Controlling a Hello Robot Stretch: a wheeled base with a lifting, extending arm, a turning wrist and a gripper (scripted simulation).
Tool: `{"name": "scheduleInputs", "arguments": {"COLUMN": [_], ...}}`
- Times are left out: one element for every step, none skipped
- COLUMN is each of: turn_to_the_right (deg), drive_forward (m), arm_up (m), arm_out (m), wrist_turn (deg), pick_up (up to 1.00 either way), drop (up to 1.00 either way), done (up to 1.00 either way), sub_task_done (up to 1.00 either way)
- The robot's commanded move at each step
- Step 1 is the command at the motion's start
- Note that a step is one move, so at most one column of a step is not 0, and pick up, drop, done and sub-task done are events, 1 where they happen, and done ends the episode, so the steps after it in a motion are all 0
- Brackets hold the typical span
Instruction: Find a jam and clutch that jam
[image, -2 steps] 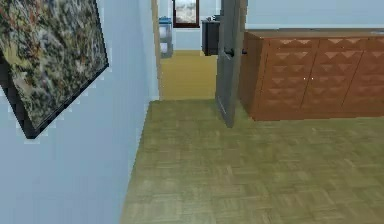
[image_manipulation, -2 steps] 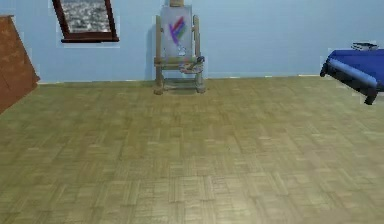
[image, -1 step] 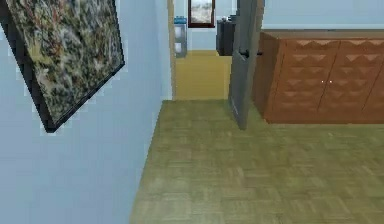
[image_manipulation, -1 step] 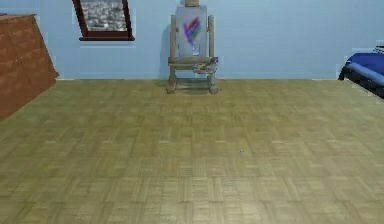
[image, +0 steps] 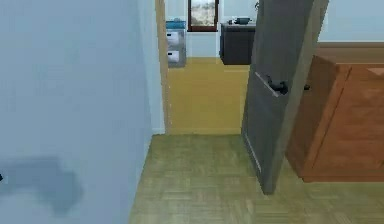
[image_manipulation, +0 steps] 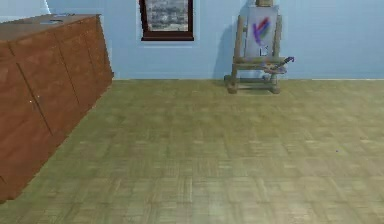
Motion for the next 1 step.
{"name": "scheduleInputs", "arguments": {"turn_to_the_right": [0.0], "drive_forward": [1.00], "arm_up": [0.00], "arm_out": [0.00], "wrist_turn": [0.0], "pick_up": [0.00], "drop": [0.00], "done": [0.00], "sub_task_done": [0.00]}}
